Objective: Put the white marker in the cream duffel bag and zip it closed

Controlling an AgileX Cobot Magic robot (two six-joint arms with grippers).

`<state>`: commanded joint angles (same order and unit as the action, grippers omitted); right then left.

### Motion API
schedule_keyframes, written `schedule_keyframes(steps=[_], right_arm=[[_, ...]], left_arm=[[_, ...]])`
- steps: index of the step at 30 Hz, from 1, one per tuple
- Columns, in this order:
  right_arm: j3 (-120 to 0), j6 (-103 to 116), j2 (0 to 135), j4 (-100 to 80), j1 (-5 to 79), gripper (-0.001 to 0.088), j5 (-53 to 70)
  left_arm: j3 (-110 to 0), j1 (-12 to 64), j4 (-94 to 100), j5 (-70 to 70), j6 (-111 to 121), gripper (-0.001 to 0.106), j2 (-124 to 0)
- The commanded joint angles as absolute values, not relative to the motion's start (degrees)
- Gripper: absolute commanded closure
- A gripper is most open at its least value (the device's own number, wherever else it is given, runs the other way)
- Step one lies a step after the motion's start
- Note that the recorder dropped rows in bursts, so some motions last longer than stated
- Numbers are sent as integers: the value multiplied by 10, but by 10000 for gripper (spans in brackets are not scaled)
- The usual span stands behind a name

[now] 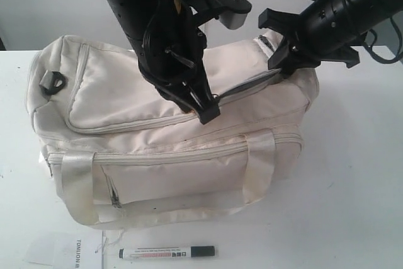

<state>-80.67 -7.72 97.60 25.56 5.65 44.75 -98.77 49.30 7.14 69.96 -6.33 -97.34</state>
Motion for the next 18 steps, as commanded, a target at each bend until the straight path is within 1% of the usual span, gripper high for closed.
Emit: schedule_keyframes(steps=[9, 11, 14, 17, 18], right_arm=[[-807, -77, 976, 250, 54, 865, 450], [-807, -112, 976, 263, 54, 822, 459], [-807, -134, 976, 265, 54, 661, 469], [-809, -152, 966, 263, 54, 439, 477], [-812, -153, 958, 262, 54, 392, 477]], left_arm=[[-988, 493, 83, 700, -65, 1053, -973], [-988, 493, 83, 700, -69, 1053, -973], [-988, 493, 79, 700, -69, 1053, -973], [-988, 493, 76, 700, -69, 1053, -973], [-988, 493, 76, 700, -69, 1053, -973]])
